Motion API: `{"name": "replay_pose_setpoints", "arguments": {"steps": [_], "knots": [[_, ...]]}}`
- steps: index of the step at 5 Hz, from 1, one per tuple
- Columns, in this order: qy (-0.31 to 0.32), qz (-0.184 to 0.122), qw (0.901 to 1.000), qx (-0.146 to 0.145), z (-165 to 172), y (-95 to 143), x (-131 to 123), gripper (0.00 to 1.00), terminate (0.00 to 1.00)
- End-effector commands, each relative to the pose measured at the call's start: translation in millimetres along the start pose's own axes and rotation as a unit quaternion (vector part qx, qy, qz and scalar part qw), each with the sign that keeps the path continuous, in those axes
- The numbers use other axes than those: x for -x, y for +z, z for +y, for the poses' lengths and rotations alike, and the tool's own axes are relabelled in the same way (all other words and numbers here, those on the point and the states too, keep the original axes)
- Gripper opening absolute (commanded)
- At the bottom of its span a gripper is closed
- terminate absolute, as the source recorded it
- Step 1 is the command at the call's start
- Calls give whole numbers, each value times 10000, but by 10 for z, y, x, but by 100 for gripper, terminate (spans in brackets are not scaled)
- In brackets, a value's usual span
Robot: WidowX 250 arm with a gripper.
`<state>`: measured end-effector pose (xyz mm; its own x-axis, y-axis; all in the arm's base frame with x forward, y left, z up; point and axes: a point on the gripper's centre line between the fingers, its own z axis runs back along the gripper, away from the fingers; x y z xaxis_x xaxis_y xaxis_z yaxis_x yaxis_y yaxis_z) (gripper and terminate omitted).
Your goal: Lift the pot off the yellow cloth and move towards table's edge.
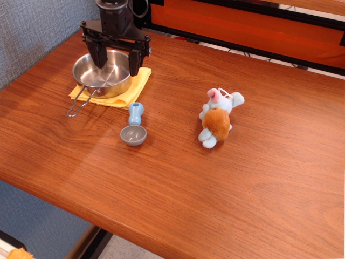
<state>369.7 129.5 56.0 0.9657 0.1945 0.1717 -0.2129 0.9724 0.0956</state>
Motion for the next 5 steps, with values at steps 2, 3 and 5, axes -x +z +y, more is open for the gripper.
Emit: {"name": "replay_pose_setpoints", "arguments": {"steps": [2,3,5], "knots": [[-145,-5,9999,-34,48,-48,-152,100,0],[-82,73,9999,-30,76,-78,-126,100,0],[-121,261,9996,-16,60,-180,-127,100,0]]}}
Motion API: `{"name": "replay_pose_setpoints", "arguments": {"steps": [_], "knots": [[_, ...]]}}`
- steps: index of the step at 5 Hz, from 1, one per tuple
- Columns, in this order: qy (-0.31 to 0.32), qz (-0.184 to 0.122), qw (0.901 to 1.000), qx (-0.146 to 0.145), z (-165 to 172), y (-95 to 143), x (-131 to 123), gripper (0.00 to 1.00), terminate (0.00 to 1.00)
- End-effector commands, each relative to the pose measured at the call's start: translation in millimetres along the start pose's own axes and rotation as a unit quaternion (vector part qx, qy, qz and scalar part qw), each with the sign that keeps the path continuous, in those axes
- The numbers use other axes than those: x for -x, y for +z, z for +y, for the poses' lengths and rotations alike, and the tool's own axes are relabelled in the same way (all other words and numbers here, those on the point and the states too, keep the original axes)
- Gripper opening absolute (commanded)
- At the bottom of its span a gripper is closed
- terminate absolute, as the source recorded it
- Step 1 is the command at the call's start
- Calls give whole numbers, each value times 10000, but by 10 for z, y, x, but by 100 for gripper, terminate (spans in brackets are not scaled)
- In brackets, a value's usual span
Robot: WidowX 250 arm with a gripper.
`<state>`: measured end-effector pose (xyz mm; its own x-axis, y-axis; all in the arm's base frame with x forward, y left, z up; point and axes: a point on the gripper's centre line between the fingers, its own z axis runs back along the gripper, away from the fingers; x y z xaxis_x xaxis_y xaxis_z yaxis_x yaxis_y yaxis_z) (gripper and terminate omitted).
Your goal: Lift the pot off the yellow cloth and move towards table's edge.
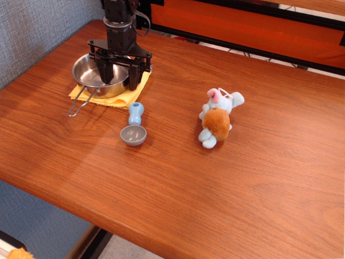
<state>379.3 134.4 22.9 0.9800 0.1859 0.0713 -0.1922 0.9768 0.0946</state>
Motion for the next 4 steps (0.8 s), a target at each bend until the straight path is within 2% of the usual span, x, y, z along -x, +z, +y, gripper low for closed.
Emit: {"name": "replay_pose_setpoints", "arguments": {"steps": [1,3,4], "knots": [[30,-300,9995,3,71,211,-49,0,0],[-98,-307,9995,5,51,240,-49,0,0],[-102,-318,9993,-185,68,354,-32,0,0]]}}
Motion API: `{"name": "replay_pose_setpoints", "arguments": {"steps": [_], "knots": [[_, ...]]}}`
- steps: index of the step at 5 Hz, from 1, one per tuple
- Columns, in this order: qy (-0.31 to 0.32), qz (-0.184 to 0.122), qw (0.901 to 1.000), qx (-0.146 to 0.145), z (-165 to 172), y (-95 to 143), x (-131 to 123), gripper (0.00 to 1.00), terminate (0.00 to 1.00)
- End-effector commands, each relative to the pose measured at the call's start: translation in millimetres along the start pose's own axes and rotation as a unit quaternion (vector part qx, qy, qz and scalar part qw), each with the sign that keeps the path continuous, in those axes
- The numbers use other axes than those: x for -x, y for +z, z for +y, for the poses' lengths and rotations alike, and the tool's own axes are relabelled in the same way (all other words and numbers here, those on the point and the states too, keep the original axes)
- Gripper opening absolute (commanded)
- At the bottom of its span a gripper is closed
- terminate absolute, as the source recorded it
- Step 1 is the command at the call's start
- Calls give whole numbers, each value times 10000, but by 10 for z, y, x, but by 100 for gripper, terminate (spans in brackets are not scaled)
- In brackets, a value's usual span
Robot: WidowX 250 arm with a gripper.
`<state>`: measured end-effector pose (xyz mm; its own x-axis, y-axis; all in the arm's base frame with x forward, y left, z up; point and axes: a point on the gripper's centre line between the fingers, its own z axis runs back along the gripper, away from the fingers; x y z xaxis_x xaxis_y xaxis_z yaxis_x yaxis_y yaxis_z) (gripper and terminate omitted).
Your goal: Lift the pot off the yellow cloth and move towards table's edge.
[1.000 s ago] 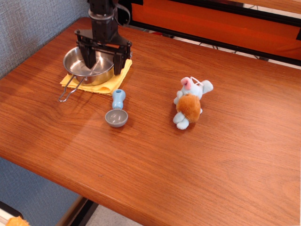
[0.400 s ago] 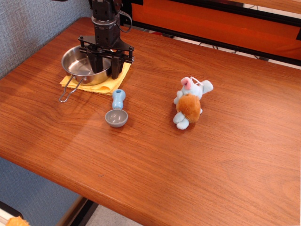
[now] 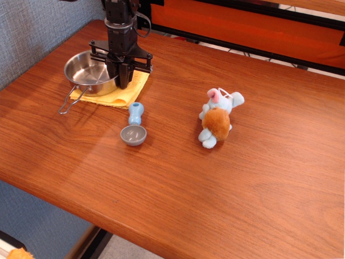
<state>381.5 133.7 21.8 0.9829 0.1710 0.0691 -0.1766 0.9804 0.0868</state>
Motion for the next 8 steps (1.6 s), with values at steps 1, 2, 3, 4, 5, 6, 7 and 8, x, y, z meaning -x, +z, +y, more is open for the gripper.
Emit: {"name": "replay_pose_setpoints", "arguments": {"steps": [1,2,3,4,5,6,7,8], "knots": [[-32,-535,9981,-316,109,566,-20,0,0],[-78,-677,9966,-454,109,738,-9,0,0],[-83,-777,9955,-538,63,843,55,0,0],[-114,-798,9953,-544,-73,873,183,0,0],[-74,-419,9983,-402,-422,789,511,0,0],[-103,-305,9993,-196,-723,788,829,0,0],[-141,-501,9982,288,-1002,827,1249,0,0],[-318,-462,9973,480,-1283,782,1505,0,0]]}}
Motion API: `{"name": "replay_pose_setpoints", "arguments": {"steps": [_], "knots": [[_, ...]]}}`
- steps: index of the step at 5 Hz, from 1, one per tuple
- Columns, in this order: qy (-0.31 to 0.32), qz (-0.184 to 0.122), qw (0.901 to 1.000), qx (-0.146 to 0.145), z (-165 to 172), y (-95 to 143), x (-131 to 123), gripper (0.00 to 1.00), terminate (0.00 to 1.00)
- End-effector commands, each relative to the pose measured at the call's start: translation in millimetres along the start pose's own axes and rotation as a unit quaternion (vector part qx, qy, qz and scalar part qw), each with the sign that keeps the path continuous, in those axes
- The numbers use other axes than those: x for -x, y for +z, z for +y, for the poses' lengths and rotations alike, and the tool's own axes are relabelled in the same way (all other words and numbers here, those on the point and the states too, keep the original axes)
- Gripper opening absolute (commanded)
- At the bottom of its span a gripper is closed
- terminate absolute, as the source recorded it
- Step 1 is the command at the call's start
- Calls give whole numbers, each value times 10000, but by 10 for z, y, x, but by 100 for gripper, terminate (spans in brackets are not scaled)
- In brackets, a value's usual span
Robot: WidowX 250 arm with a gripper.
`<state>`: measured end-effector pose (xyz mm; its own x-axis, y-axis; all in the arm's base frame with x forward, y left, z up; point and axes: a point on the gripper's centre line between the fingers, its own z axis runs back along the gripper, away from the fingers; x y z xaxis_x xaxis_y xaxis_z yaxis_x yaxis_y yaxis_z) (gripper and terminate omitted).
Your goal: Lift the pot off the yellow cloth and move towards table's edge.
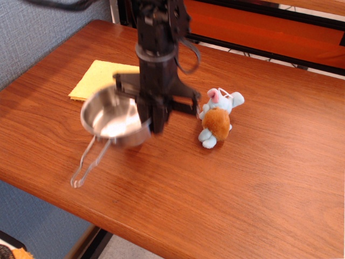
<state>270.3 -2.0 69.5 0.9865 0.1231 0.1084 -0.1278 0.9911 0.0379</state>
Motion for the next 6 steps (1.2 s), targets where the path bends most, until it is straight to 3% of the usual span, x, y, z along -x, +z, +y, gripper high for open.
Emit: {"name": "replay_pose_setpoints", "arguments": {"steps": [1,4,5,6], "knots": [[-119,-104,9997,206,-507,-29,302,0,0],[-298,102,9995,57,-818,-352,256,0,0],[-90,118,9993,346,-735,-322,300,100,0],[-16,74,9979,646,-695,-274,304,100,0]]}}
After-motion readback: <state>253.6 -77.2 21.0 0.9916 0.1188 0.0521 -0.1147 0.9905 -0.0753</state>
